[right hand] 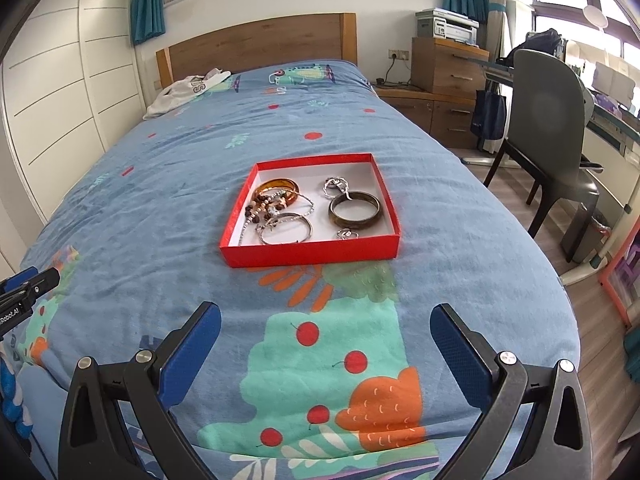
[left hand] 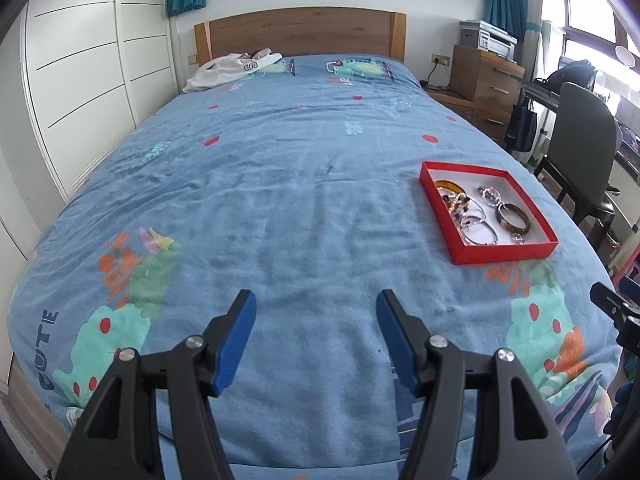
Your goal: Organize jewelry
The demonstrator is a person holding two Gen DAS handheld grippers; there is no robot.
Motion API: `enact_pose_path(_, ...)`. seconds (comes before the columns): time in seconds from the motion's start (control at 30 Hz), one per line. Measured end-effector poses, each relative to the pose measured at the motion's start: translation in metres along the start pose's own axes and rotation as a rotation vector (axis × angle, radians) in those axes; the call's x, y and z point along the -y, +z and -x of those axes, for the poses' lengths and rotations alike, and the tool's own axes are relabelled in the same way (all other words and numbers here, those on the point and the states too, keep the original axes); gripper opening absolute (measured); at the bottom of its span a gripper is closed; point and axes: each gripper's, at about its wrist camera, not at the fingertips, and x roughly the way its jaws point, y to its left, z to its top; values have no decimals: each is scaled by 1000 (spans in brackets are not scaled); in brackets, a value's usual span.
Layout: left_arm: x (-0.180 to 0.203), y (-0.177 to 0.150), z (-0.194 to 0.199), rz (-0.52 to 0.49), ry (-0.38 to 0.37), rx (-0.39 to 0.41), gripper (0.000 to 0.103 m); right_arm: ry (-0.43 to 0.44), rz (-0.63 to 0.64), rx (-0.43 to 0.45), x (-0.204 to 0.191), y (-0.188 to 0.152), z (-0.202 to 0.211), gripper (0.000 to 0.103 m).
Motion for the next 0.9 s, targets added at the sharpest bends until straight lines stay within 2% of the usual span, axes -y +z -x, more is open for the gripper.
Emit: enact_pose_path(0.9,2,-7,-12,-3,-31,-21,61,-3,-4,-26,5,-8,-12,102)
